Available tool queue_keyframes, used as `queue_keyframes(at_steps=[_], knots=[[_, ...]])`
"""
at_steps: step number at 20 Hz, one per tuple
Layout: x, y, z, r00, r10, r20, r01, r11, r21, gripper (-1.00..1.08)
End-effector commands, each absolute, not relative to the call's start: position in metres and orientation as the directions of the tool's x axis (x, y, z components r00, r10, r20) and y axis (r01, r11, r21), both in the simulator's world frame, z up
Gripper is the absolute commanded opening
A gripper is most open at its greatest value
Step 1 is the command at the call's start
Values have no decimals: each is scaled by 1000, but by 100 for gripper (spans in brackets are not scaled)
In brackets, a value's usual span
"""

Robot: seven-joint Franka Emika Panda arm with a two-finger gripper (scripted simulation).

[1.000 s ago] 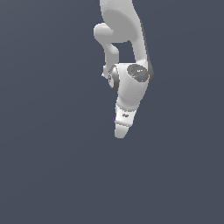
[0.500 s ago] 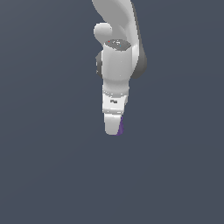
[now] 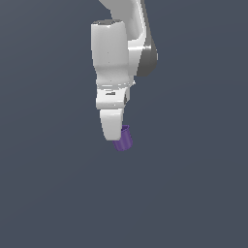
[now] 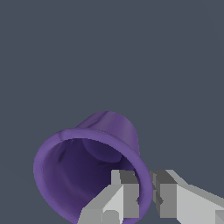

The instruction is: Pick up the object and move it to a goal position.

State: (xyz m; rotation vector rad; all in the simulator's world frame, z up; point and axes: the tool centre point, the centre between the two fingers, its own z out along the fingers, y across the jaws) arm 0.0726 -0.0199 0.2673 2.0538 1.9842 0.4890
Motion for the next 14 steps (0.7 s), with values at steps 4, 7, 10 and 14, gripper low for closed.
queue_keyframes(at_steps=[4,7,10,14], knots=[[82,-32,296,-25,995,100,884,-25,467,-100],[85,-39,309,-47,992,115,866,-16,499,-100],[88,-45,322,-69,989,128,849,-9,529,-100],[92,-53,339,-99,985,144,824,0,567,-100]])
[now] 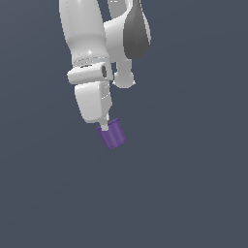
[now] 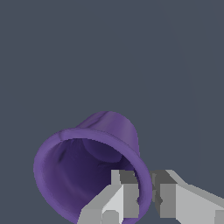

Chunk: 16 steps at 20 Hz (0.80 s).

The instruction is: Pick up the object and move it to a goal position.

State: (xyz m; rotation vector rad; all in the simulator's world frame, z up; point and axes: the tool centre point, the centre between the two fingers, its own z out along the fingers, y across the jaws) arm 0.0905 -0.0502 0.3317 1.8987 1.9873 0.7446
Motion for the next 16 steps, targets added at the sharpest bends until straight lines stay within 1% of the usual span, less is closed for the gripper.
queue_keyframes(at_steps=[1,16], knots=[[93,-55,343,-106,983,148,817,2,576,-100],[101,-88,406,-222,955,195,708,21,706,-100]])
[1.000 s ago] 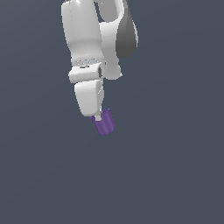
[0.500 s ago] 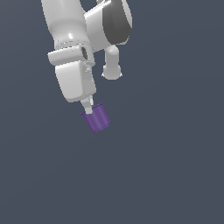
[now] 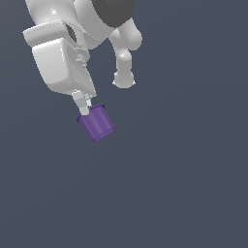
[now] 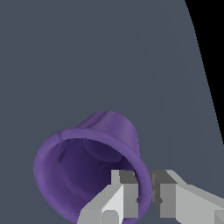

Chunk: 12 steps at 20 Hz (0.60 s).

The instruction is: Pick up the object and move it to a goal position.

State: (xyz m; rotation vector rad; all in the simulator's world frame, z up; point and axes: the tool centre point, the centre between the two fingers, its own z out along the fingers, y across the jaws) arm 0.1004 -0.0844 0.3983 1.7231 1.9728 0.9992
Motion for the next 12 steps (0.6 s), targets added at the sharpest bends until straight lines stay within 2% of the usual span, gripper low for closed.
queue_keyframes(at_steps=[1,12], knots=[[101,-90,411,-231,953,198,699,21,715,-100],[102,-124,466,-340,914,220,580,19,814,-100]])
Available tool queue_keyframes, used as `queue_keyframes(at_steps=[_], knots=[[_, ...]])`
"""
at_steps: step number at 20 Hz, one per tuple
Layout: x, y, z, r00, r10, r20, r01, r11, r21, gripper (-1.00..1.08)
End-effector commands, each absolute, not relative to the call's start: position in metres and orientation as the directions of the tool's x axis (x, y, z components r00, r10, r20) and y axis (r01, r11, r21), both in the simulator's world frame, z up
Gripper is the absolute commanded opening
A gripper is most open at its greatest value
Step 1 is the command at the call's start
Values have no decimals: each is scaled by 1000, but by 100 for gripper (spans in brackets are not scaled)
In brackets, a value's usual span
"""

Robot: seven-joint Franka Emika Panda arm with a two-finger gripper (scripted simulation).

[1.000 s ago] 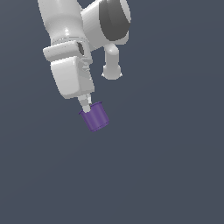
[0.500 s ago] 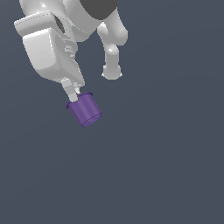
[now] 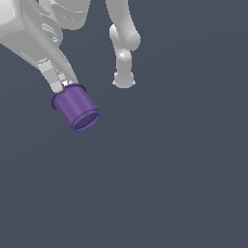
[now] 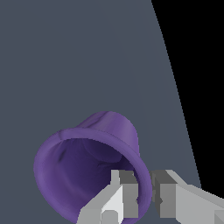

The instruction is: Pick up the object and move it to a goal position.

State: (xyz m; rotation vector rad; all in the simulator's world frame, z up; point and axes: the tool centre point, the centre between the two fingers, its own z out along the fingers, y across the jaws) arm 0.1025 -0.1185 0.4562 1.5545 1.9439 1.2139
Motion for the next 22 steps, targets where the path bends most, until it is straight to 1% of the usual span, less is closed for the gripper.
queue_keyframes(at_steps=[1,12,22], knots=[[102,-128,472,-352,909,222,567,18,824,-100],[97,-168,524,-460,859,226,436,-3,900,-100],[95,-184,540,-498,837,226,391,-16,920,-100]])
